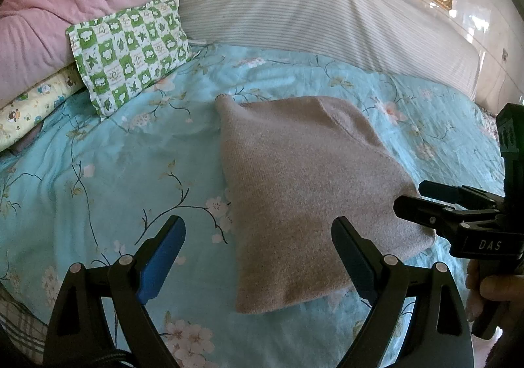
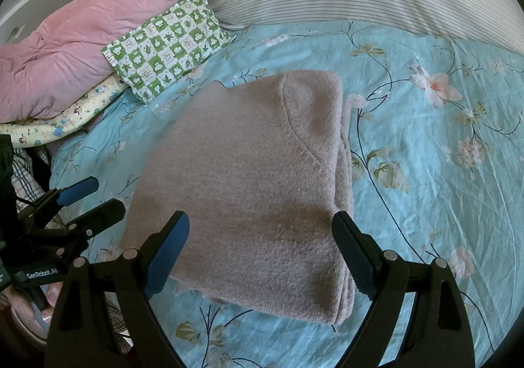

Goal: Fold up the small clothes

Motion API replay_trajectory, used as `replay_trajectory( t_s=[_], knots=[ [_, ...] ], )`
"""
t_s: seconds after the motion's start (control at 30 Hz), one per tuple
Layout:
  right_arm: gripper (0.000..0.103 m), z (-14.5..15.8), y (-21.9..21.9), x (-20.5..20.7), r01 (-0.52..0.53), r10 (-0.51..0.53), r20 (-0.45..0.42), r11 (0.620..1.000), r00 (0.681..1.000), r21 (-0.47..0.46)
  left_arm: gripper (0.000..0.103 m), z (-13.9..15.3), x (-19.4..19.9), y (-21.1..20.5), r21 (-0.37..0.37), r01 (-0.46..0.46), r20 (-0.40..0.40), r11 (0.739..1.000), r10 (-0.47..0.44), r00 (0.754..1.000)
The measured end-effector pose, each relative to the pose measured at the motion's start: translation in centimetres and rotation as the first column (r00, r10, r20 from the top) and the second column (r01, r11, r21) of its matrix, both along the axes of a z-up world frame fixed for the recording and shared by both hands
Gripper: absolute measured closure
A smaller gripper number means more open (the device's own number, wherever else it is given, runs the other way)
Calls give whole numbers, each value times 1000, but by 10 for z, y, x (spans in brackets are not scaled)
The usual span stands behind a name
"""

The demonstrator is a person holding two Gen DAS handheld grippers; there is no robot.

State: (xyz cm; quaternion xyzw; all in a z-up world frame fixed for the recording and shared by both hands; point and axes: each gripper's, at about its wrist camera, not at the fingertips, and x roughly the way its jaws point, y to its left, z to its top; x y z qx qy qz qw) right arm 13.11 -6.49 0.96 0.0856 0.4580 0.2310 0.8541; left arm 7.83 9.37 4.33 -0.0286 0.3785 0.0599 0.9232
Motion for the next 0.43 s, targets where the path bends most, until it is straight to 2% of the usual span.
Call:
replay_trajectory(
  t_s=[0.33, 0.43],
  knots=[
    [14, 3, -3, -2, 11, -11, 9, 1000, 1000, 8, 12, 3, -1, -1, 2, 1, 4, 1000, -1, 1000],
    [14, 3, -4, -1, 15, -15, 10, 1000, 1000, 9, 12, 6, -2, -2, 23, -2, 17, 1000, 1, 1000]
  ],
)
